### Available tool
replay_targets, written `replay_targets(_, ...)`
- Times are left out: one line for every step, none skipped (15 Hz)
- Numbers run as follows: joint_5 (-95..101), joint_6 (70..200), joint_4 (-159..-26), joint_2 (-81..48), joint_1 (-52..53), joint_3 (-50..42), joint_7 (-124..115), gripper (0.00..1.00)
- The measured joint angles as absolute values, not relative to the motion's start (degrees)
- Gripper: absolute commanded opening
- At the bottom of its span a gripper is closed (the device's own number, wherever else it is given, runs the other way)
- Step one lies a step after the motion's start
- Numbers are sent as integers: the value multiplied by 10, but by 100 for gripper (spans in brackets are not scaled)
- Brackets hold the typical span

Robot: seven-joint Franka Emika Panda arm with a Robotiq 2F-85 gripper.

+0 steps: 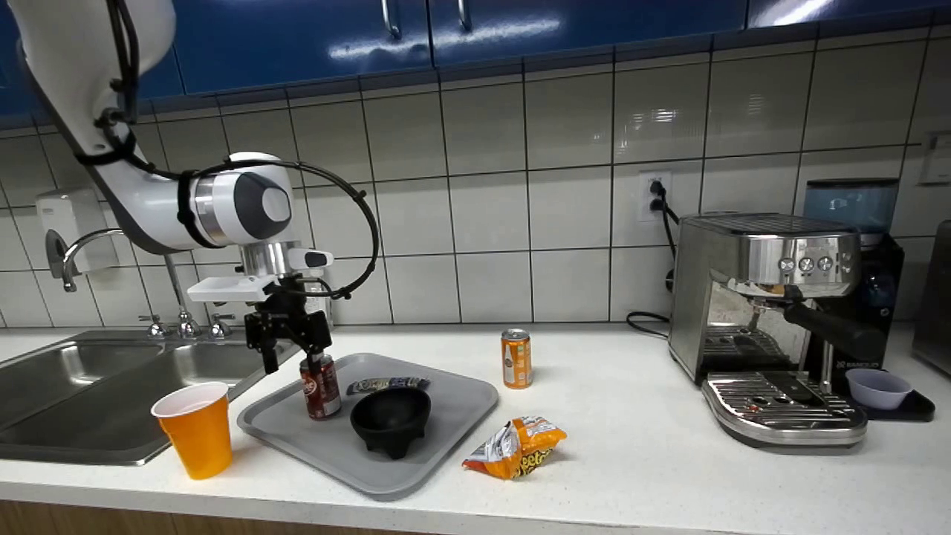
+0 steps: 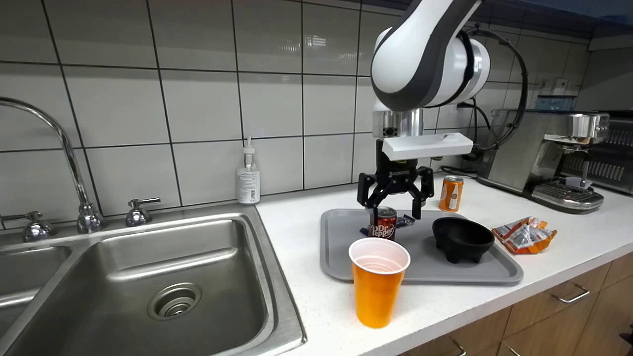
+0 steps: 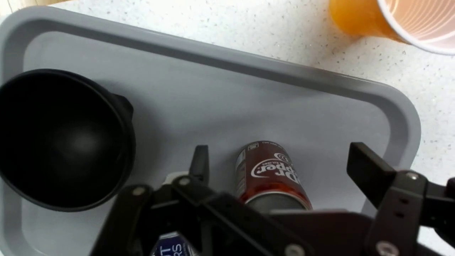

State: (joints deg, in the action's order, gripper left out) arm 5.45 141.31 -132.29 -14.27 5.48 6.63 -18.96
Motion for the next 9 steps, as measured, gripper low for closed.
replay_targets(54,1413,-1316,-150,56,65,-190,100)
replay_targets(54,1414,-1310,-157,58,64,-190,100)
replay_targets(54,1414,-1304,-163,60,61,-190,100)
replay_targets(54,1414,-1298,-169,61,59,-190,100)
replay_targets(54,1414,-1293,-175,62,57,-190,100)
replay_targets(54,1415,-1287,-181,63,55,-190,100)
replay_targets(54,1415,-1282,-186,64,53,-190,100)
replay_targets(54,1415,-1276,-192,65,51,-189,100)
replay_targets(54,1415,-1270,-198,66,49,-189,100)
